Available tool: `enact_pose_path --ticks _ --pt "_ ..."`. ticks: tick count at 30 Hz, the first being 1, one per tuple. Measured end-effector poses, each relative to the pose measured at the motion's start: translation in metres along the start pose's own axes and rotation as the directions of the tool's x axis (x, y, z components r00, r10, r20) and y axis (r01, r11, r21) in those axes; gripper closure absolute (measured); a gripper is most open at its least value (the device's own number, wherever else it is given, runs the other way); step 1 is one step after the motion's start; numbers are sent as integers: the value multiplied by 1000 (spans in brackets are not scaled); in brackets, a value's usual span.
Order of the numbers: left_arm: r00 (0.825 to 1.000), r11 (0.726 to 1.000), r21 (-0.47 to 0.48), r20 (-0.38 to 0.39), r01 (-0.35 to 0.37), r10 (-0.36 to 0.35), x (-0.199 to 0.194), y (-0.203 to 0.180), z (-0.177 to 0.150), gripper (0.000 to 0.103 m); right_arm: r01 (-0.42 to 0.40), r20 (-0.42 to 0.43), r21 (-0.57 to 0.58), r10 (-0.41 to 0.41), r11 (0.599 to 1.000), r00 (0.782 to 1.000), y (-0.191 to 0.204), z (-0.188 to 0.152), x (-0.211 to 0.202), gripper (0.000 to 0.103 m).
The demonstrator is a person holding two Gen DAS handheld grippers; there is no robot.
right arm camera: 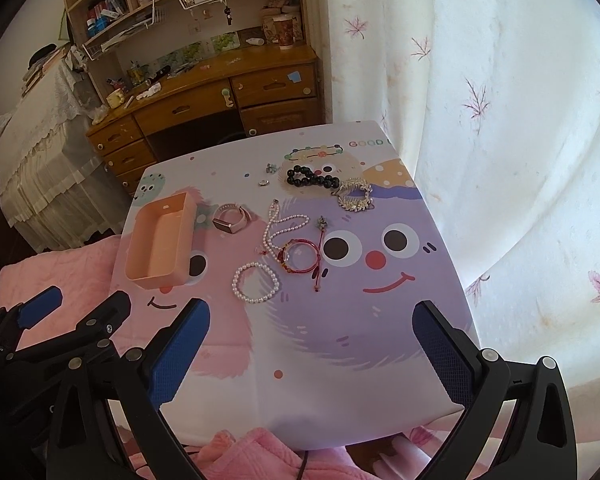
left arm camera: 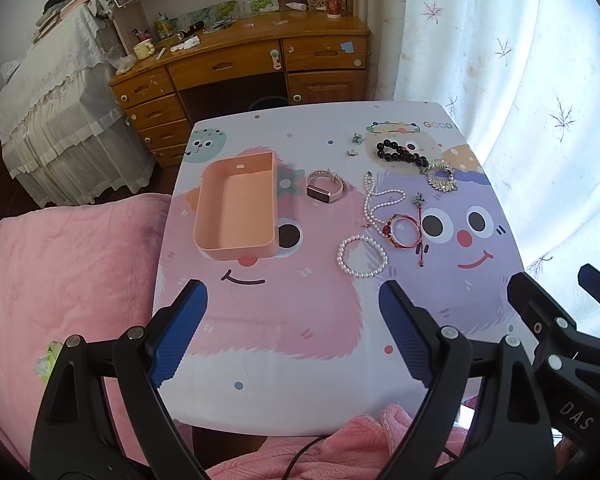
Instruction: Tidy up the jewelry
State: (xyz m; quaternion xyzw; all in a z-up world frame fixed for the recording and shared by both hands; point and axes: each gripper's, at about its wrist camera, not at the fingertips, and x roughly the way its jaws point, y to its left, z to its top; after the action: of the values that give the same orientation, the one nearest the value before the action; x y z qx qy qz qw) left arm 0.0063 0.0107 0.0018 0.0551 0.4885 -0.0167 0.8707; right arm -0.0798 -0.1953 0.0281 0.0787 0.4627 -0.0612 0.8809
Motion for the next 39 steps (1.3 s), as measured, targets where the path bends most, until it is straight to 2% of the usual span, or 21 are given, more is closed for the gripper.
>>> enact_pose_path --ticks 29,32,35,39 --pt "1000 1000 3 -1 2 -2 -1 -2 -2 16 18 2 -10 -18 1000 1000 4 1 1 0" --pt "1000 1000 2 -14 25 -25 0 -1 2 16 6 -18 -3 -6 1000 1000 3 0 4 0" --pt "997 998 -26 -60 55 -56 9 5 3 16 1 -53 -15 -2 1000 999 7 -3 11 0" --pt "996 997 -50 -66 64 -68 13 14 -2 16 16 -50 -38 -18 999 999 19 -11 12 0"
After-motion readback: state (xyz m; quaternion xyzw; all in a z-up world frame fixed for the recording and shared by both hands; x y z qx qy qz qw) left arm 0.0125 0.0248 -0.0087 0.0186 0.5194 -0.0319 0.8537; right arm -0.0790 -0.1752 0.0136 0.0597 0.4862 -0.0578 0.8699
